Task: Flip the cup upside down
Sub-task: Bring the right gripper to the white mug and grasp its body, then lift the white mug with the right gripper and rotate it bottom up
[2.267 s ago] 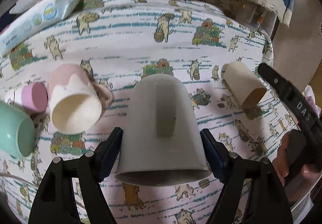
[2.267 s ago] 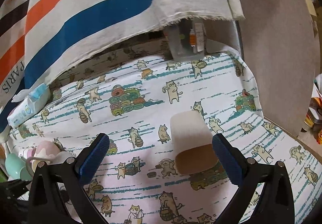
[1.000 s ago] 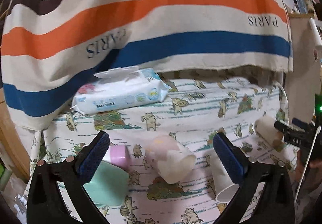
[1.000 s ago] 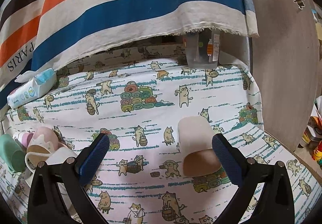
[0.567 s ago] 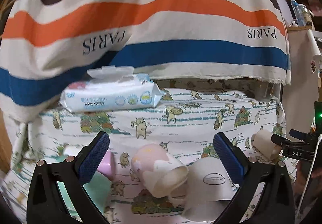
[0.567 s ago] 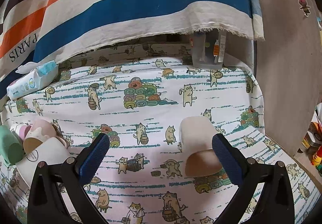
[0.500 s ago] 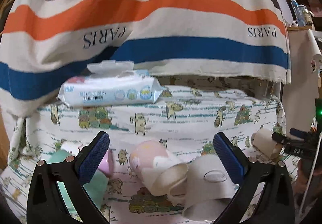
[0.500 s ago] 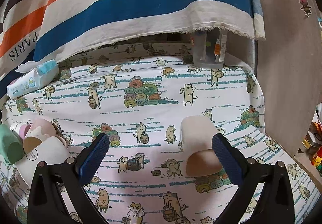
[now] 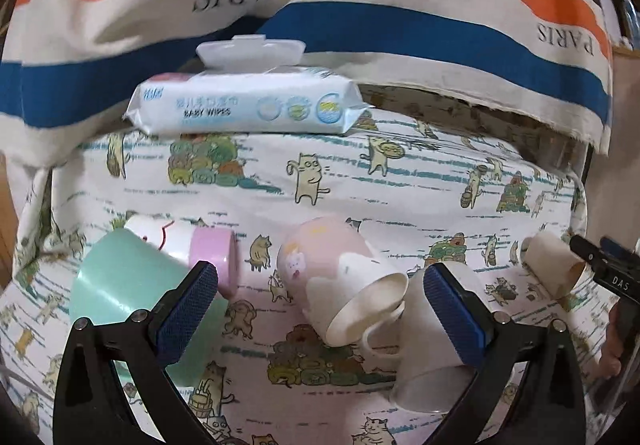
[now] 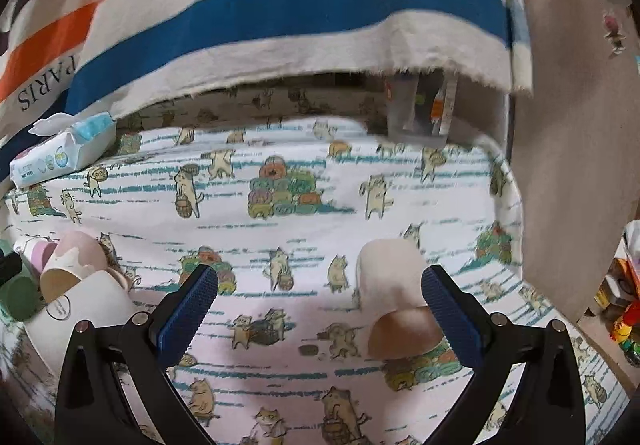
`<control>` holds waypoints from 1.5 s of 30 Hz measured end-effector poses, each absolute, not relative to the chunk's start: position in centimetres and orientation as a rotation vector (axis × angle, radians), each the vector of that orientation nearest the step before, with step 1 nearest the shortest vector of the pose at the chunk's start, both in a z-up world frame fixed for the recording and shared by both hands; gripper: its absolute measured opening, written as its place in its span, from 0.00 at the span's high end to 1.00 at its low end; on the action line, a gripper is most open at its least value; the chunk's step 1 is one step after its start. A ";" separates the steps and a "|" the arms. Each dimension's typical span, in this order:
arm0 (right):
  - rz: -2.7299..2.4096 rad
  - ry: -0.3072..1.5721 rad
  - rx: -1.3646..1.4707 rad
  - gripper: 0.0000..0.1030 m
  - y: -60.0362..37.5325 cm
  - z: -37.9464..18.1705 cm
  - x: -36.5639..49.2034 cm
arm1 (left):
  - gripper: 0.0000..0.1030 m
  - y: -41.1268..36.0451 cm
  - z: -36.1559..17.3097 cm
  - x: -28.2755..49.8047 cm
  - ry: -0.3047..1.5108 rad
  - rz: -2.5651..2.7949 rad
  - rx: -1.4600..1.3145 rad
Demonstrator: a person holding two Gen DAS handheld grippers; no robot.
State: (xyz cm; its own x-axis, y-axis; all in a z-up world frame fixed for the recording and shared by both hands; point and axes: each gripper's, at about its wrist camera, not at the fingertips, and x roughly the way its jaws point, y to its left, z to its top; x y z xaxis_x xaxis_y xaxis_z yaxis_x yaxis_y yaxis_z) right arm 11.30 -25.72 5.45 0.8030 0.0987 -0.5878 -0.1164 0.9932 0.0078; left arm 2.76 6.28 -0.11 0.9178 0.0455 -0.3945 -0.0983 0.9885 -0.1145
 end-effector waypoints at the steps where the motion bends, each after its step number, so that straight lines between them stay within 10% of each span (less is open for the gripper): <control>1: 0.122 0.656 -0.015 0.00 -25.6 5.5 11.6 | 0.01 6.5 -0.1 2.9 0.415 0.073 -0.143; 24: 0.351 1.256 0.402 0.16 -14.4 -0.6 17.8 | 0.01 4.6 -2.7 5.1 0.675 0.016 -0.102; 45: 0.403 1.218 0.199 0.23 -12.2 1.1 16.5 | 0.01 4.0 -1.2 4.1 0.622 -0.046 -0.107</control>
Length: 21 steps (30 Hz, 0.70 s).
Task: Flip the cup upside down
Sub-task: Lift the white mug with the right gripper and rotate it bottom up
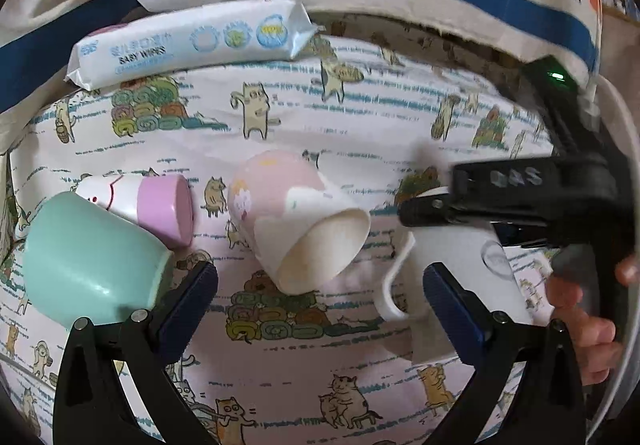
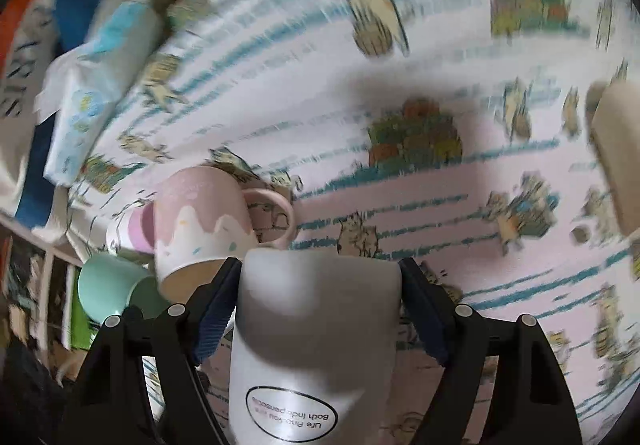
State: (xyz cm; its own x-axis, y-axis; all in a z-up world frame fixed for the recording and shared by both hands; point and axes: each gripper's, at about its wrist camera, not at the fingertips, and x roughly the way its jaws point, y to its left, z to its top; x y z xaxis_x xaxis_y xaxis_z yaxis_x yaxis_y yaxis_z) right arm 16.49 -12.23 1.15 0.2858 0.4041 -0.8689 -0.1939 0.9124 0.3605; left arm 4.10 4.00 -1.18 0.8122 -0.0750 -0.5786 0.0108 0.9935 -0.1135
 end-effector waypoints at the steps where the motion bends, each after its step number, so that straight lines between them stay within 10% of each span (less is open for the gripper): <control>1: 0.410 1.173 0.160 0.23 -12.3 2.2 16.0 | 0.01 4.3 -0.9 3.9 0.612 -0.057 -0.127; 21: 0.294 0.835 -0.230 0.24 -13.7 7.0 11.0 | 0.01 4.0 0.6 2.6 0.490 -0.063 -0.101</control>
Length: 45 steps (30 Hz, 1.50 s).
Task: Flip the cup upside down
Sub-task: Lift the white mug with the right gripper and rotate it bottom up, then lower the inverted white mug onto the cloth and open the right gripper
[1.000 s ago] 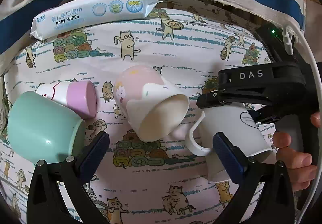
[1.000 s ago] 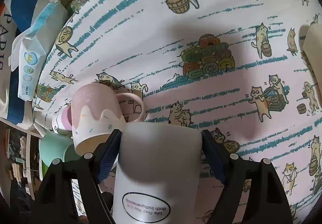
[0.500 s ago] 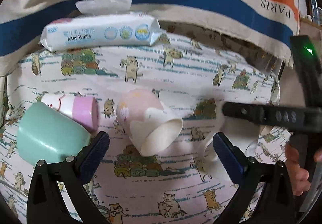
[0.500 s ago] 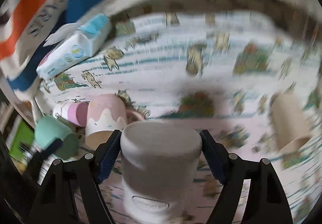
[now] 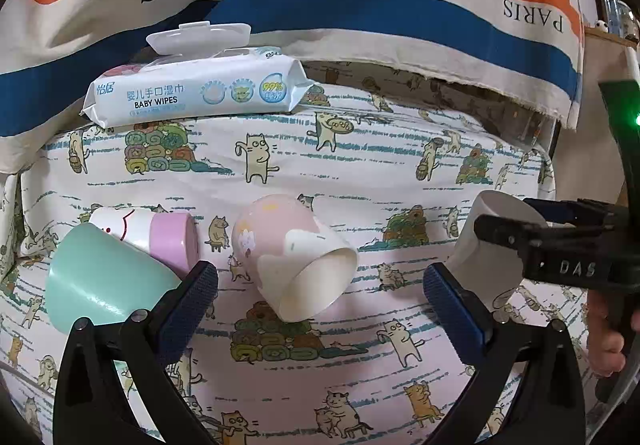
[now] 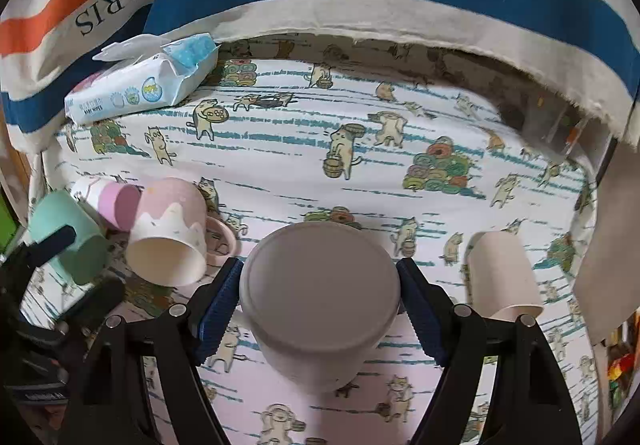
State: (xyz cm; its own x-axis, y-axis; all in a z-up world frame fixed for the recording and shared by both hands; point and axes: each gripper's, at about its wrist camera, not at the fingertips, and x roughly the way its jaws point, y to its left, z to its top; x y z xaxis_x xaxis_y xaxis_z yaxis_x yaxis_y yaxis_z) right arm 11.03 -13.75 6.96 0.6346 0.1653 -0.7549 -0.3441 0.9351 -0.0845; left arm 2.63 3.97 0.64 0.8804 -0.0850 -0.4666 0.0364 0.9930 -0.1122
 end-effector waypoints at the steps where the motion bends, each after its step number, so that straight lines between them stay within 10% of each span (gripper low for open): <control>1: 0.291 0.829 -0.235 0.24 -13.8 6.9 10.9 | 0.01 3.9 0.7 2.5 0.486 -0.067 -0.102; 33: 0.281 0.806 -0.228 0.23 -14.6 5.1 11.0 | 0.01 3.7 1.4 1.3 0.408 -0.073 -0.103; 45: 0.251 0.575 -0.210 0.01 -15.9 8.9 8.8 | 0.01 3.5 2.6 -0.3 0.301 -0.043 -0.061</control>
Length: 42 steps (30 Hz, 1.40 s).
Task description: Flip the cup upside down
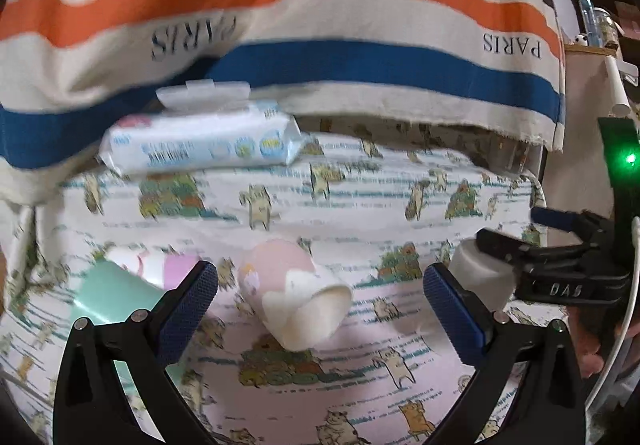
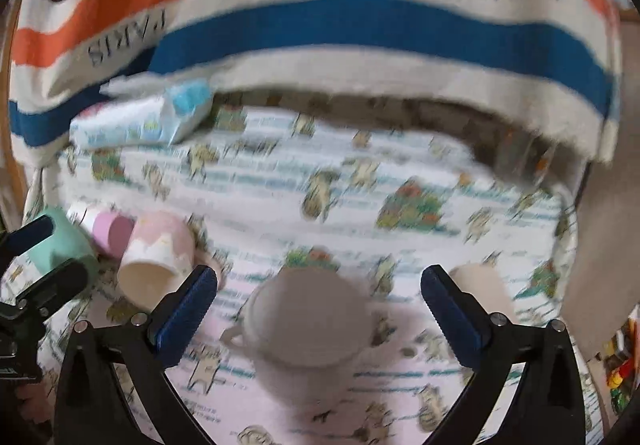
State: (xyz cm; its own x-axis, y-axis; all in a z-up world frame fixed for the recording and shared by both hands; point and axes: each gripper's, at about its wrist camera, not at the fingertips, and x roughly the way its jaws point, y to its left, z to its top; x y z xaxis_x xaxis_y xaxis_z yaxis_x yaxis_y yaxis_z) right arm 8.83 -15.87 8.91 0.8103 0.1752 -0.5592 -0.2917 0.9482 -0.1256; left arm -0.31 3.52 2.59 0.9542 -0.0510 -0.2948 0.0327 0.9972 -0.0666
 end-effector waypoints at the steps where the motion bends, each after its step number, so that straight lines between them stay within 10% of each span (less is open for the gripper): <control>1: 0.241 0.552 -0.209 0.01 -16.2 9.4 8.7 | 0.01 3.5 2.9 -0.8 0.274 -0.040 -0.055; 13: 0.243 0.262 -0.131 0.00 -20.8 12.3 4.2 | 0.01 2.4 4.3 -3.6 0.116 -0.047 -0.009; 42: 0.252 0.428 -0.026 0.01 -23.5 5.6 6.6 | 0.01 1.6 1.0 -1.8 0.200 -0.026 -0.026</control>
State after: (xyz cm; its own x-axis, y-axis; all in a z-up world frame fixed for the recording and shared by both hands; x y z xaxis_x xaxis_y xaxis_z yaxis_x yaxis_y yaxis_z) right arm 6.61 -23.49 5.63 0.8794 0.2358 -0.4136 -0.2469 0.9687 0.0274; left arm -1.78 1.59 0.96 0.9797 -0.0288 -0.1984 0.0236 0.9993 -0.0283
